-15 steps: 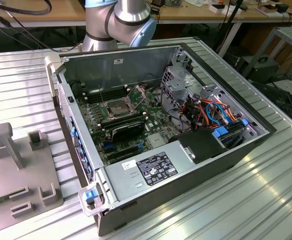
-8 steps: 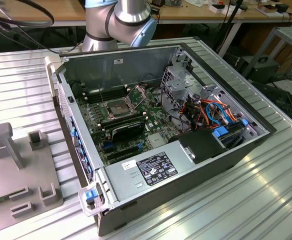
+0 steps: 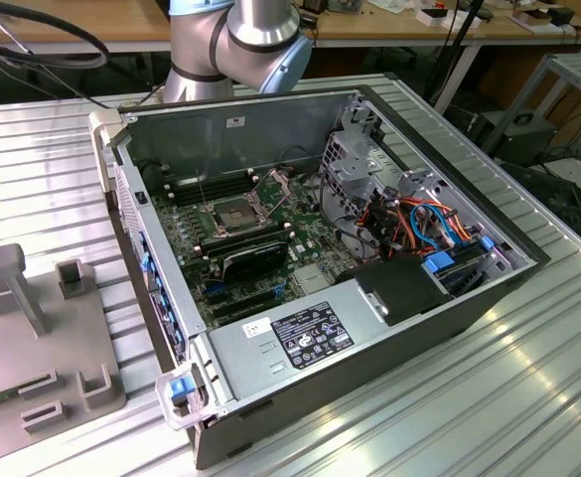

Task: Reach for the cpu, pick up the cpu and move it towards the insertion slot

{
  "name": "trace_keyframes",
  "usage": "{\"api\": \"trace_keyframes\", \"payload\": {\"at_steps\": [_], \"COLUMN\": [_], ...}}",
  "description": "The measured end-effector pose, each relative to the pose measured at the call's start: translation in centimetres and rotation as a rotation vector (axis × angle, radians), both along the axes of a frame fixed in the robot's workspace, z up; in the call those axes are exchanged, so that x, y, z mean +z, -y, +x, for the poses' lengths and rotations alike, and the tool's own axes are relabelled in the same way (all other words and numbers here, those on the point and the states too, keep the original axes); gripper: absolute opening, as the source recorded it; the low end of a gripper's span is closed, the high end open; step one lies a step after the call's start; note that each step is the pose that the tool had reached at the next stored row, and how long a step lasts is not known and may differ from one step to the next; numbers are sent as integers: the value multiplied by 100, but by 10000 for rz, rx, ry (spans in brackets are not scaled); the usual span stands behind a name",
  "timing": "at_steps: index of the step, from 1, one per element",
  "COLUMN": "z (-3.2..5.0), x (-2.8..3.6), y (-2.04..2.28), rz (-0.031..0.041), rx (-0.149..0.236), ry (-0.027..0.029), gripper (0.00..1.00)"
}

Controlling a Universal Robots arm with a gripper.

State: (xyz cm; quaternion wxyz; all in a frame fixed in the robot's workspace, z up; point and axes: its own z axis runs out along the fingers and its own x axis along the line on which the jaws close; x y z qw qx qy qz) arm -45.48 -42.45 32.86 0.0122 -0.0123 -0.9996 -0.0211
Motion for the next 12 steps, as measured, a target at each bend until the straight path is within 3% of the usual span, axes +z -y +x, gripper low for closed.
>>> {"api": "trace_keyframes", "payload": {"at_steps": [12], "z": [0], "x": [-36], "y": [0], "rz": [3], "rx": [0], "ry": [2], "gripper": [84]}}
